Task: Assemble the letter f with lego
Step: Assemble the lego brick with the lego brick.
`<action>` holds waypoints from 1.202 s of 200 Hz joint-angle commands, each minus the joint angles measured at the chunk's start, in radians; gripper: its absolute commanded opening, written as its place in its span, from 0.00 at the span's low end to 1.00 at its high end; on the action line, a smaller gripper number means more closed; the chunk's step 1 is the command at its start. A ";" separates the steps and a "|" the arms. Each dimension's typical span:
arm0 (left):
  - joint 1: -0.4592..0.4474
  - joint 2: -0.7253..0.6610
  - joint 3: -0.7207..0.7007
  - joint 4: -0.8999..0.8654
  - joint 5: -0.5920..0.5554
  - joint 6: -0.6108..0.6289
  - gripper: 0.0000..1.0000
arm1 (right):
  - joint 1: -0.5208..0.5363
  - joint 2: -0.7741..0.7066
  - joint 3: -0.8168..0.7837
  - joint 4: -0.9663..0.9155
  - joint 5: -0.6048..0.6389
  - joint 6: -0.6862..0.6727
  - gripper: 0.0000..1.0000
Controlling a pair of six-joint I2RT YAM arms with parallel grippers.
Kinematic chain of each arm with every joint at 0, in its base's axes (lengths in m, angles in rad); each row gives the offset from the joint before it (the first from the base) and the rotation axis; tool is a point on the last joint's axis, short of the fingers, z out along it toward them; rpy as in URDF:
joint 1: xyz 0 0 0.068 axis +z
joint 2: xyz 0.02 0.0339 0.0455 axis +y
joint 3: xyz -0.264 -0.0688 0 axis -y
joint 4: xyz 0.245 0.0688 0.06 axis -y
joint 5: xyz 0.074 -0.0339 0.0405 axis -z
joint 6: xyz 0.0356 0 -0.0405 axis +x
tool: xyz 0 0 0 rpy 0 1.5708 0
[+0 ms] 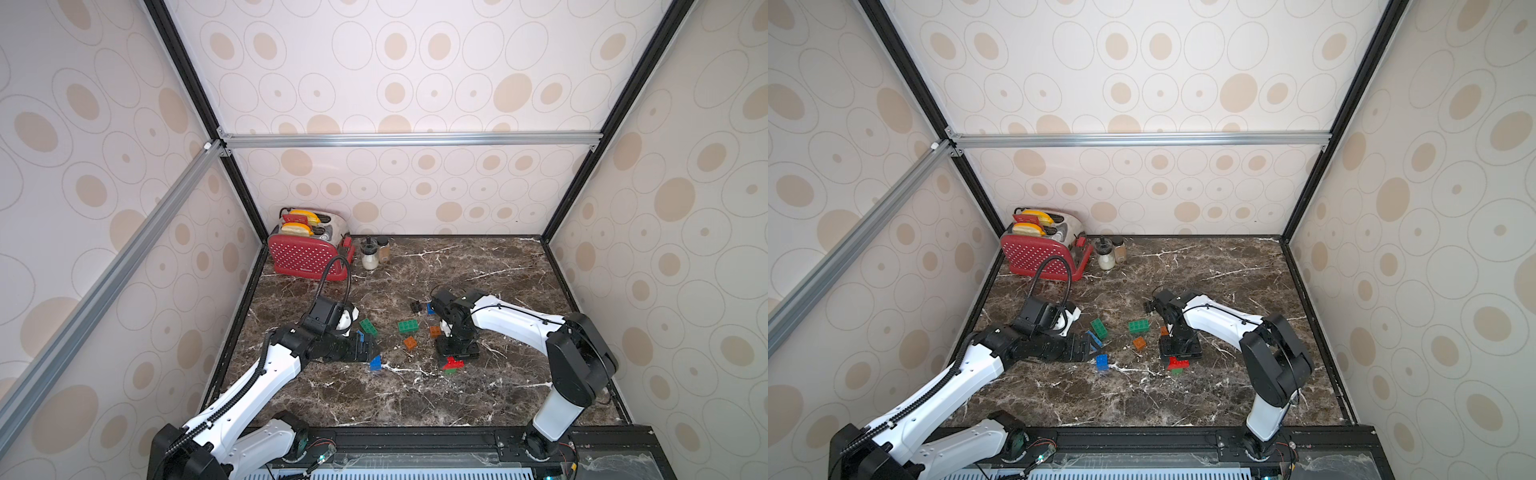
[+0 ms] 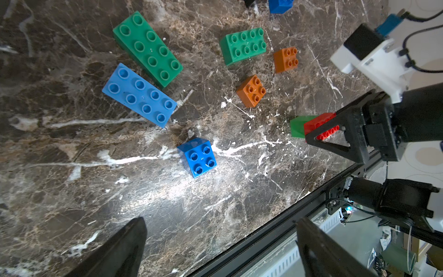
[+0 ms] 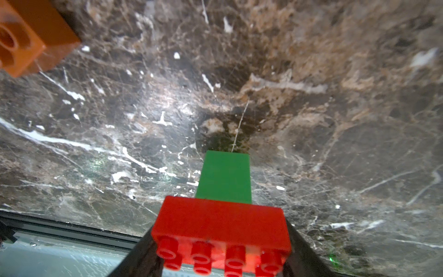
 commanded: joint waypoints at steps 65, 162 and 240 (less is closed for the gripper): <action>0.008 -0.018 0.002 0.041 0.109 0.023 0.99 | 0.004 0.026 0.003 -0.039 0.081 -0.020 0.74; 0.009 0.007 -0.003 0.037 0.086 0.020 0.99 | 0.003 -0.023 0.079 -0.075 0.077 -0.056 0.85; 0.008 0.074 0.025 0.038 0.053 0.021 0.99 | -0.067 0.094 0.358 -0.121 0.107 -0.166 0.84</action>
